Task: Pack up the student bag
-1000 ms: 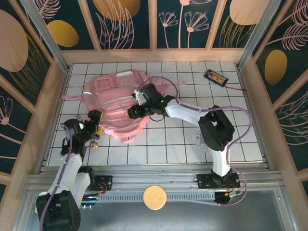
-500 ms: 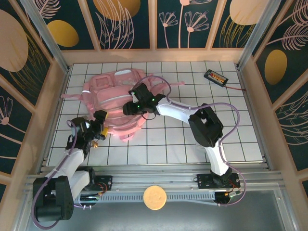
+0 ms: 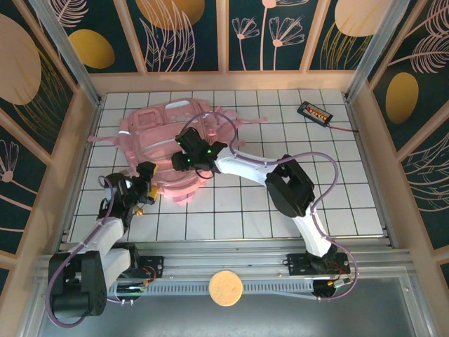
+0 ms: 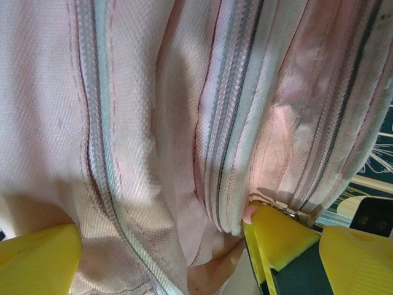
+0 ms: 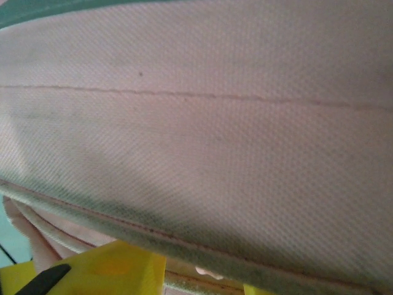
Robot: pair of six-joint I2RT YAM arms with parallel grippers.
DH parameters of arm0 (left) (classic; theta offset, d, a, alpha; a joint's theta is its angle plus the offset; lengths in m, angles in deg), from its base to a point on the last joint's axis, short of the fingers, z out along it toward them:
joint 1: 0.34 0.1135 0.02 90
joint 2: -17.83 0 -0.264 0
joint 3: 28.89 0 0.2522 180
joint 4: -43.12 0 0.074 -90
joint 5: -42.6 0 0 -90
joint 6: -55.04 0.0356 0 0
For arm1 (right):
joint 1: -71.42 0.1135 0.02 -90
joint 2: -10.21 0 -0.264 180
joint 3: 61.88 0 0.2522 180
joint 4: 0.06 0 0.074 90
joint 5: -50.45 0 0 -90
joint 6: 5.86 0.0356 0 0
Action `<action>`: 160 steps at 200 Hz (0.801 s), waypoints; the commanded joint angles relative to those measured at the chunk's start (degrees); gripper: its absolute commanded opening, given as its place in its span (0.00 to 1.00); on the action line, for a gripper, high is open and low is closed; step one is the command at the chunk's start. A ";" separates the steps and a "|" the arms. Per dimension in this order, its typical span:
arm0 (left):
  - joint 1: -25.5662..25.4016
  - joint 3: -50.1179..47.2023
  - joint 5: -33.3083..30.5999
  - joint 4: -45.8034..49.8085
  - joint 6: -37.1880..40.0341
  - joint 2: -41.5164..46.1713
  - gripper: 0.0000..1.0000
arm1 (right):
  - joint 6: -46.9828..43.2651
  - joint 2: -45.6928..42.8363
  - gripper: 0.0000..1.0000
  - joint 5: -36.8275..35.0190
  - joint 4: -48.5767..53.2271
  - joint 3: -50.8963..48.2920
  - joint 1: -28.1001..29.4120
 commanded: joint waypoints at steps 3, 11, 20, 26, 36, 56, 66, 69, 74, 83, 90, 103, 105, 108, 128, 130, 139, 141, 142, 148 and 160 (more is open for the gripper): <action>-0.29 -1.35 0.35 -1.44 -1.61 1.23 0.98 | -1.91 2.90 0.13 -2.63 -0.59 4.10 0.11; -0.28 -1.63 0.34 -1.35 -1.90 1.78 0.98 | -2.06 3.23 0.00 -3.28 0.42 5.08 0.06; -0.28 -1.63 0.43 -1.18 -1.98 2.42 0.99 | -2.22 3.17 0.00 -3.52 0.97 5.34 0.09; -0.32 -1.48 0.48 -0.60 -1.98 2.79 0.99 | -2.46 2.96 0.00 -3.46 0.94 5.20 0.15; -0.26 -1.28 0.40 0.07 -1.98 3.53 0.99 | -2.90 2.23 0.00 -3.36 1.04 4.86 0.15; -0.41 -0.88 0.25 0.38 -2.50 4.14 0.99 | -3.67 0.55 0.00 -2.30 0.86 3.65 0.15; -1.44 -0.52 -0.32 -0.14 -2.64 3.33 0.99 | -3.80 -0.16 0.00 -0.74 0.49 2.96 0.19; -1.75 -0.48 -0.46 -0.64 -2.74 2.89 0.99 | -3.82 -0.38 0.00 -0.19 0.44 2.82 0.23; -2.44 -0.39 -0.74 -1.69 -3.04 1.91 0.99 | -3.75 -0.64 0.00 0.39 0.55 2.67 0.19; -3.84 -0.47 -1.41 -4.08 -4.05 -0.18 0.99 | -3.57 -0.90 0.00 1.39 0.94 2.77 0.37; -5.41 -0.69 -2.27 -6.65 -5.15 -1.65 0.99 | -3.41 -1.02 0.00 2.09 0.98 2.76 0.40; -7.94 -0.40 -3.68 -10.07 -6.07 -5.65 0.99 | -2.61 -1.25 0.00 3.14 1.19 3.07 0.50; -8.22 -0.37 -3.90 -10.51 -6.14 -6.24 0.99 | -2.53 -1.23 0.00 3.26 1.31 3.13 0.50; -8.68 -0.36 -4.23 -11.19 -6.37 -7.29 0.99 | -2.39 -1.28 0.00 3.47 1.27 3.26 0.50; -10.10 -0.62 -5.73 -16.67 -7.20 -13.72 0.98 | -1.63 -1.11 0.00 4.63 1.69 4.20 0.74; -10.12 -0.51 -5.78 -17.04 -7.11 -14.25 0.96 | -1.54 -1.05 0.00 4.76 1.74 4.30 0.76; -10.12 0.07 -6.09 -18.25 -6.55 -16.90 0.87 | -1.45 -1.06 0.00 5.08 1.92 4.55 1.01; -10.12 0.17 -6.11 -18.64 -6.40 -17.35 0.84 | -1.45 -1.05 0.00 5.13 1.93 4.56 1.07; -10.12 0.24 -6.13 -18.81 -6.34 -17.55 0.81 | -1.45 -1.00 0.00 5.16 2.00 4.60 1.09; -10.08 0.60 -6.22 -19.39 -5.91 -18.82 0.65 | -1.52 -0.96 0.00 5.26 2.19 4.71 1.27; -10.04 1.36 -7.07 -18.27 -5.92 -19.64 0.27 | -1.64 -0.52 0.00 5.03 3.64 5.21 1.25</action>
